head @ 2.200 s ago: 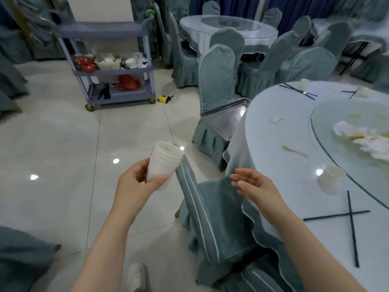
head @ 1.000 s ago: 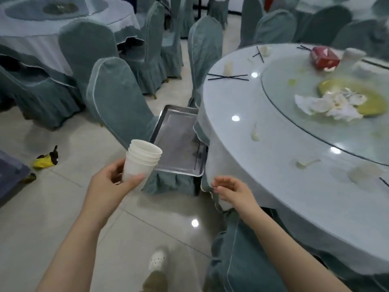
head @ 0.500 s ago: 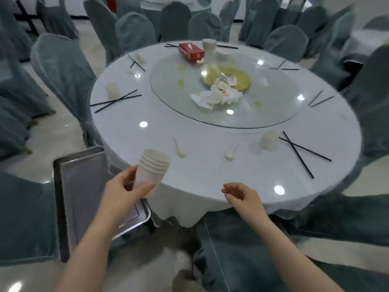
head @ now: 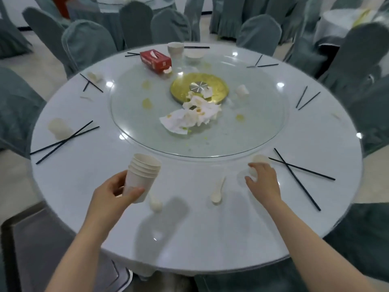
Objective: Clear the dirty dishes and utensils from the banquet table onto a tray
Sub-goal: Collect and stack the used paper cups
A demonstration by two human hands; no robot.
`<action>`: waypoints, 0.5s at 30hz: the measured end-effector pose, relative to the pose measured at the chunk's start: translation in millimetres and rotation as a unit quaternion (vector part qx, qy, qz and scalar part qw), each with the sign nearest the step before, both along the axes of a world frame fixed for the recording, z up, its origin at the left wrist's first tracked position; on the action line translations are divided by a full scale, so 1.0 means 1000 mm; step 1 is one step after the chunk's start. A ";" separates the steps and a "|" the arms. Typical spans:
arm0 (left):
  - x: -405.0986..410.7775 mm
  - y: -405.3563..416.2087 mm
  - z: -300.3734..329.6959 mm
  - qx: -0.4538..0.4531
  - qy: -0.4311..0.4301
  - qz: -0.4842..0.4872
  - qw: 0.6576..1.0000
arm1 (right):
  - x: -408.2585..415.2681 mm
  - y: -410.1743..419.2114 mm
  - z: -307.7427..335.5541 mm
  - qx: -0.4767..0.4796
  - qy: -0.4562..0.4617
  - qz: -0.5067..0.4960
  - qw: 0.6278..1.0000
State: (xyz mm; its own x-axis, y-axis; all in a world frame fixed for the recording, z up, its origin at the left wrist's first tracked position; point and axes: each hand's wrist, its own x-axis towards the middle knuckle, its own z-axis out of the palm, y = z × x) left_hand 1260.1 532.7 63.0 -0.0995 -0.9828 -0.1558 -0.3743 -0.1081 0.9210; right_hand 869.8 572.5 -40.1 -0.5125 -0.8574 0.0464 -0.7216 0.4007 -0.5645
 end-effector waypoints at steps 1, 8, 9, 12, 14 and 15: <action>-0.002 -0.007 -0.002 0.003 0.002 0.008 1.000 | -0.011 -0.014 -0.003 0.032 0.041 0.012 0.999; -0.014 -0.034 -0.016 0.037 -0.013 0.002 0.999 | -0.036 -0.051 -0.027 0.159 0.003 0.004 0.987; -0.016 -0.036 -0.017 0.040 -0.013 0.000 0.999 | -0.034 -0.050 -0.027 0.139 0.002 0.010 0.990; -0.019 -0.041 -0.022 0.047 -0.012 -0.003 0.999 | -0.022 -0.043 -0.018 0.122 -0.010 0.050 0.991; -0.019 -0.041 -0.024 0.049 -0.007 -0.004 0.999 | -0.008 -0.037 -0.007 0.082 -0.024 0.079 0.993; -0.018 -0.041 -0.024 0.049 -0.006 -0.004 0.999 | 0.002 -0.035 0.001 0.048 -0.034 0.093 0.994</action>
